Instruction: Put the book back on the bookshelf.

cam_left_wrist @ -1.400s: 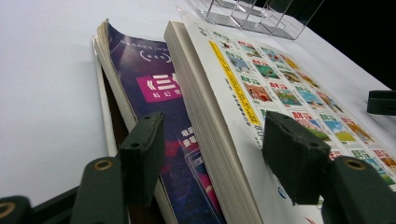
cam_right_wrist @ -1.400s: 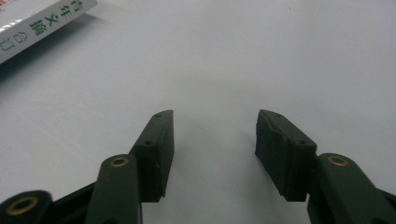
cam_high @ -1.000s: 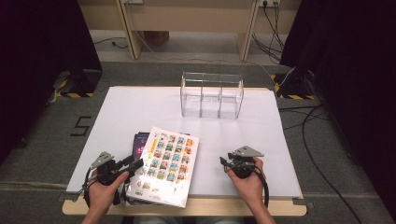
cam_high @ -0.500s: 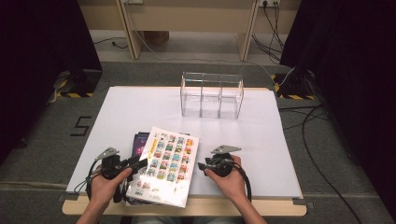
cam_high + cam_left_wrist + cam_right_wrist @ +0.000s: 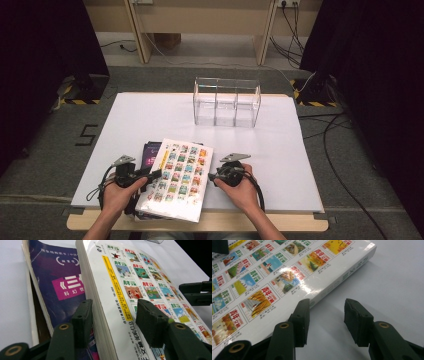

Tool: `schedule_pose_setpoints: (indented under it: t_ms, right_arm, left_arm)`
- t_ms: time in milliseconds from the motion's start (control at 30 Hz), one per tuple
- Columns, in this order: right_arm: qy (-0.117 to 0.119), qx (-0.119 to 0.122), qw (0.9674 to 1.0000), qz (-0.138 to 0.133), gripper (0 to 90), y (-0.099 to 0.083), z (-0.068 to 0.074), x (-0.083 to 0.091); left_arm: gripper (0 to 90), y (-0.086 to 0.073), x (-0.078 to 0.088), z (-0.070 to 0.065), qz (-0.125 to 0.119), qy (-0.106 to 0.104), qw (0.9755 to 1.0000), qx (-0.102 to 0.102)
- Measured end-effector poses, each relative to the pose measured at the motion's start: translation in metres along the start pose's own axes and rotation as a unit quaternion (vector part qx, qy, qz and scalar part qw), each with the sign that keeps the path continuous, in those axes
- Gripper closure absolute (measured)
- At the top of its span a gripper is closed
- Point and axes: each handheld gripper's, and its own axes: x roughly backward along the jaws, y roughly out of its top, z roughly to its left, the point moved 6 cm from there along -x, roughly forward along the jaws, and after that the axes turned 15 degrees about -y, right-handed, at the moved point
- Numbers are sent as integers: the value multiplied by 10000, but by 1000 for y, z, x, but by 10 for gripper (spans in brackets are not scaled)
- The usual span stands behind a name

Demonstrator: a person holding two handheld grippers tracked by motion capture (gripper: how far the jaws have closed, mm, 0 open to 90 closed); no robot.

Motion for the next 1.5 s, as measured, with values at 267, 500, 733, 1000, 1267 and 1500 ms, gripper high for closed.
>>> schedule_pose_setpoints:
  t_ms: [267, 500, 733, 1000, 1267, 1500]
  right_arm:
    - [-139, 17, 9999, 70, 578, 3, -5, -4]
    - [-99, -341, 9994, 3, 514, 18, -14, 0]
    - [501, -768, 9948, 449, 442, 19, -10, -9]
    - [698, -895, 9917, 601, 407, 22, -3, -13]
    - [1025, -1314, 9835, 709, 333, 20, 4, -19]
    - [1196, -1454, 9783, 863, 311, 21, 3, -22]
  left_arm:
    - [518, -13, 9, -14, 63, -254, 9994, 230]
    - [507, -13, 10, -14, 32, -139, 9998, 133]
    - [555, -12, 10, -12, 129, -81, 9999, 34]
    - [578, -14, 12, -14, 123, -62, 9999, -12]
    - [575, -15, 12, -14, 90, -58, 9999, -3]
    - [553, -15, 10, -15, 102, -20, 9999, -1]
